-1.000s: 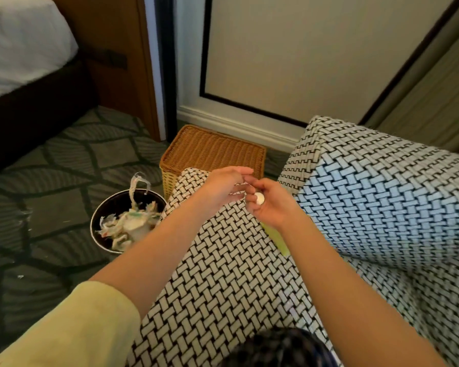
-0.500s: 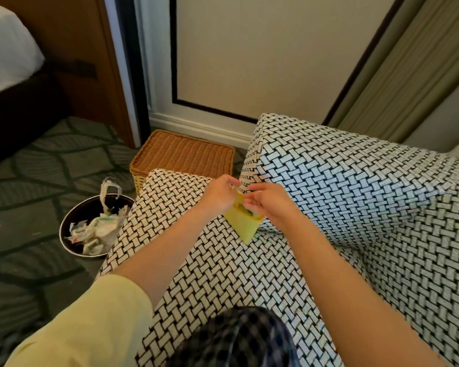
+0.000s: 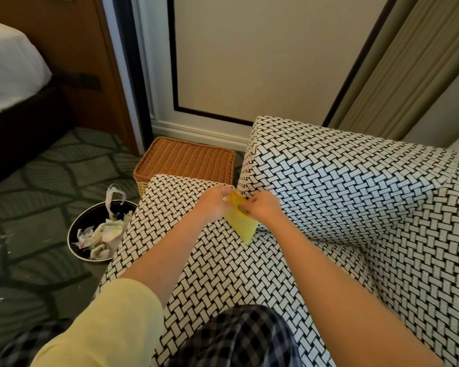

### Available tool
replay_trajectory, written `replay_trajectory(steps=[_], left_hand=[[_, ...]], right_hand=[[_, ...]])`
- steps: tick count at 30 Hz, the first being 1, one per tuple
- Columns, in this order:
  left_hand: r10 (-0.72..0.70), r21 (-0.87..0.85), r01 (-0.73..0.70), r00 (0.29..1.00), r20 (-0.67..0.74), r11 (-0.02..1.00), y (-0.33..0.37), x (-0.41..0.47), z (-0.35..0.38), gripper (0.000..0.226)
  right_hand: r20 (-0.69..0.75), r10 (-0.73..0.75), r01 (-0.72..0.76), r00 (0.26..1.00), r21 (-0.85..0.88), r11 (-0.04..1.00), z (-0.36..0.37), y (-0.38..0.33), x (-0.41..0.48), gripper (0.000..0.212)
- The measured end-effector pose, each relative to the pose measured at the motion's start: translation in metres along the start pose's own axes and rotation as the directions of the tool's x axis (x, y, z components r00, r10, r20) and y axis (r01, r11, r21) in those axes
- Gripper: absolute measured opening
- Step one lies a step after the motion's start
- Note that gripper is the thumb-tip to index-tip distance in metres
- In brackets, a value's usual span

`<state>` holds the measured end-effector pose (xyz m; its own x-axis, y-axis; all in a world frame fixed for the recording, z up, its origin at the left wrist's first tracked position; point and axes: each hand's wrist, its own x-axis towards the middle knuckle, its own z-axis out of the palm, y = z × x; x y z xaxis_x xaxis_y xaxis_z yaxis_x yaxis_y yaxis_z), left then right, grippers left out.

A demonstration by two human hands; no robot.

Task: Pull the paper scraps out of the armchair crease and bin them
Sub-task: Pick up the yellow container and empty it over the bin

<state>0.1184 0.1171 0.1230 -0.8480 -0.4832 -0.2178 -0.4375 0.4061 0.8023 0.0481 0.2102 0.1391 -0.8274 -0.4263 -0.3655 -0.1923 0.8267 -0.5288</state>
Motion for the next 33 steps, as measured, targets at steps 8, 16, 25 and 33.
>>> replay_trajectory(steps=[8,16,25,33], left_hand=[[0.073,0.288,-0.085,0.996,0.053,0.954,-0.002,0.003,0.009,0.043],[0.096,0.385,-0.084,0.995,-0.014,0.919,-0.015,0.010,0.007,0.030],[0.121,0.261,-0.093,0.988,-0.093,0.961,-0.021,0.008,0.008,0.026],[0.111,0.115,-0.111,0.994,0.012,0.987,-0.023,0.006,0.009,0.057]], right_hand=[[0.157,0.089,-0.101,0.984,0.071,0.992,-0.004,-0.017,-0.005,0.025],[-0.001,-0.086,0.086,0.996,-0.062,0.994,0.000,-0.004,-0.005,0.014],[-0.155,-0.478,0.358,0.864,-0.478,0.802,0.028,0.032,-0.013,0.052],[-0.100,-0.112,0.120,0.989,0.076,0.990,0.017,0.040,-0.012,0.036]])
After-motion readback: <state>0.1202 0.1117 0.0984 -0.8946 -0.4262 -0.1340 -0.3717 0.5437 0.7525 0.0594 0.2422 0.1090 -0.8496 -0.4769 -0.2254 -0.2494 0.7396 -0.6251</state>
